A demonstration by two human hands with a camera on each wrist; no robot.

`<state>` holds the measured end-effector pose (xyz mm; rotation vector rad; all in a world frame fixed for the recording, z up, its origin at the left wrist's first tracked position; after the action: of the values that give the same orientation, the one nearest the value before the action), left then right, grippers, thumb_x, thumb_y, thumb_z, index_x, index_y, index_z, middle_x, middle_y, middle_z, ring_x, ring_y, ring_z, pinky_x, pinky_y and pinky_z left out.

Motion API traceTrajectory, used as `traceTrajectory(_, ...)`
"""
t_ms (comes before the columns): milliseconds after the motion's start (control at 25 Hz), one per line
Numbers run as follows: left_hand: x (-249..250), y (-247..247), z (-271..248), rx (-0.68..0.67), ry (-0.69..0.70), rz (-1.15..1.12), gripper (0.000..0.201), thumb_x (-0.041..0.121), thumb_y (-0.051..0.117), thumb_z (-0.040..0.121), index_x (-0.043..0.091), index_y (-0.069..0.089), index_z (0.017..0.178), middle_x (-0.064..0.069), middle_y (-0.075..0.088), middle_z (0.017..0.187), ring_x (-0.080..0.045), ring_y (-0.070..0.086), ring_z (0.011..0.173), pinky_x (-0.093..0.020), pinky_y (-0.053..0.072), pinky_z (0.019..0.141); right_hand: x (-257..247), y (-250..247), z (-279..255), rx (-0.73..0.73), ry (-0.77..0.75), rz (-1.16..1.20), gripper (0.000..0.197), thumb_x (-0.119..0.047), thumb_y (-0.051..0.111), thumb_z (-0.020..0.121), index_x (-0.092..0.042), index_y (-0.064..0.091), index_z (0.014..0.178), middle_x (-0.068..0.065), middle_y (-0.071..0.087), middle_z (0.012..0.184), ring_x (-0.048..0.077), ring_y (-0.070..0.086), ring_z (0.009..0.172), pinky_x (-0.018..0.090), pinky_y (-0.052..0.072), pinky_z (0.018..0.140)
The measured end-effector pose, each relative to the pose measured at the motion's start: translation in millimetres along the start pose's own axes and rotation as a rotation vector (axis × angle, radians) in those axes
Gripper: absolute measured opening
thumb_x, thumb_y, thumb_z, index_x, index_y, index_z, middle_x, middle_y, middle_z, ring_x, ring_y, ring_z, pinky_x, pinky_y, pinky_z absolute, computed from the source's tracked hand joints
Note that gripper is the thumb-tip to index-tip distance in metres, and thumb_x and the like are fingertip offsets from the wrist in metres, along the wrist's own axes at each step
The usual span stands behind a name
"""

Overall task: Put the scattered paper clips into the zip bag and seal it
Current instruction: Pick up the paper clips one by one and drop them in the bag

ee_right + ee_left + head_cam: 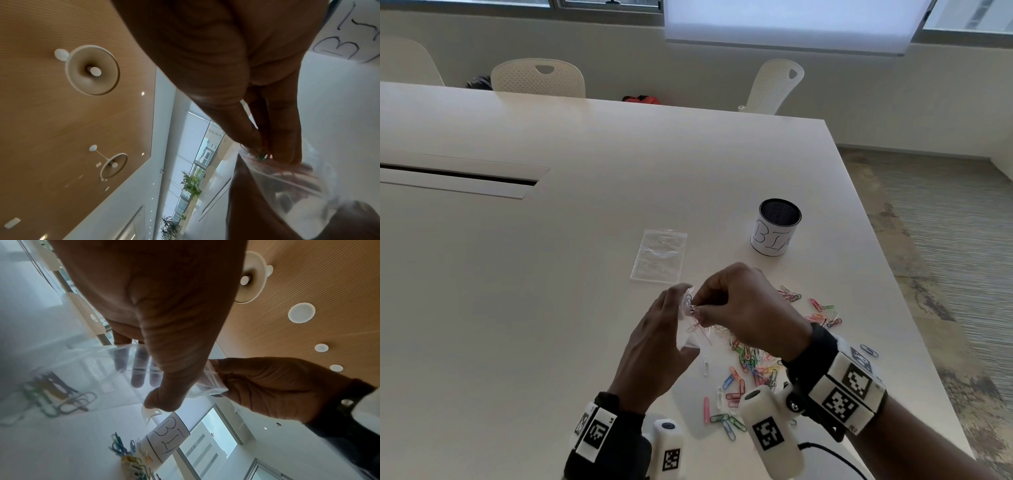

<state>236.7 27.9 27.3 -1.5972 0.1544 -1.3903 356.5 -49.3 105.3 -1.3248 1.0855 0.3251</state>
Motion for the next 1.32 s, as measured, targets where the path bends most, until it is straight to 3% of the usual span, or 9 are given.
traceTrajectory(120,-2,0,1,0.004,-0.012,-0.056,0.081,0.016,0.079,0.078,0.032,0.040,0.147,0.015,0.057,0.135,-0.007,0.060,0.116,-0.030,0.055,0.093,2,1,1,0.001,-0.015,0.030,0.009,-0.005,0.077,0.089,-0.009,0.082,0.097,0.008,0.081,0.085,0.018,0.079,0.076,0.042,0.067,0.072)
traceTrajectory(240,-3,1,1,0.007,-0.002,-0.051,0.083,0.021,0.085,0.077,0.030,0.041,0.147,0.015,0.056,0.132,-0.006,0.058,0.113,-0.021,0.051,0.090,1,-5,4,0.060,-0.054,-0.001,0.014,-0.001,0.078,0.087,-0.012,0.083,0.094,0.005,0.081,0.086,0.015,0.079,0.075,0.040,0.067,0.073)
traceTrajectory(360,-1,2,1,0.007,0.008,-0.034,0.084,0.024,0.088,0.075,0.029,0.042,0.145,0.018,0.053,0.122,-0.001,0.054,0.105,-0.007,0.042,0.085,2,-19,7,0.124,-0.089,-0.055,0.012,-0.003,0.083,0.083,-0.012,0.084,0.091,0.001,0.081,0.084,0.010,0.077,0.074,0.021,0.064,0.073)
traceTrajectory(520,0,-2,0,0.010,0.021,-0.039,0.086,0.030,0.089,0.075,0.030,0.040,0.146,0.019,0.054,0.122,-0.002,0.056,0.108,-0.016,0.048,0.090,38,-51,20,0.253,-0.040,-0.182,0.011,0.001,0.079,0.085,-0.008,0.083,0.092,0.005,0.079,0.086,0.009,0.070,0.071,0.001,0.051,0.063)
traceTrajectory(680,-3,-3,2,0.014,0.014,-0.039,0.087,0.032,0.090,0.076,0.031,0.040,0.147,0.019,0.054,0.122,-0.002,0.056,0.108,-0.019,0.048,0.092,98,-49,37,0.122,0.074,-0.329,0.023,-0.004,0.075,0.090,-0.010,0.078,0.112,0.009,0.078,0.112,0.016,0.070,0.095,0.024,0.059,0.086)
traceTrajectory(800,-5,-4,4,0.016,0.013,-0.034,0.086,0.033,0.090,0.075,0.032,0.040,0.146,0.018,0.055,0.120,-0.004,0.057,0.108,-0.021,0.049,0.091,121,-33,46,0.032,0.074,-0.428,0.040,-0.014,0.072,0.095,-0.015,0.065,0.135,0.005,0.063,0.137,0.022,0.062,0.119,0.031,0.054,0.095)
traceTrajectory(920,-7,-3,7,0.011,0.010,-0.029,0.086,0.034,0.090,0.075,0.033,0.040,0.146,0.017,0.056,0.119,-0.005,0.057,0.109,-0.024,0.050,0.091,130,-22,55,0.016,0.069,-0.491,0.050,-0.017,0.061,0.101,-0.014,0.052,0.149,0.007,0.054,0.143,0.026,0.051,0.132,0.036,0.042,0.112)
traceTrajectory(1120,-5,-3,10,0.014,0.017,-0.032,0.085,0.031,0.089,0.075,0.031,0.041,0.145,0.017,0.055,0.119,-0.004,0.057,0.108,-0.020,0.049,0.090,123,1,63,-0.087,-0.010,-0.539,0.044,-0.007,0.043,0.106,-0.016,0.053,0.148,0.007,0.052,0.135,0.025,0.048,0.126,0.034,0.043,0.108)
traceTrajectory(1320,-8,-3,12,0.025,0.024,-0.020,0.084,0.030,0.089,0.075,0.033,0.041,0.144,0.018,0.055,0.120,0.002,0.056,0.109,-0.014,0.046,0.087,98,17,49,-0.289,-0.133,-0.519,0.032,-0.028,0.048,0.108,-0.022,0.065,0.135,0.002,0.055,0.136,0.013,0.051,0.116,0.031,0.046,0.102)
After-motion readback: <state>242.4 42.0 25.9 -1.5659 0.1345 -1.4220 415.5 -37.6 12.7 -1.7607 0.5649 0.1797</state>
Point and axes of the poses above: each hand's wrist, its own z-axis towards the middle knuckle, its own y-axis out of the palm, x = y × z, the point moved 7 cm from there along z, towards the middle knuckle
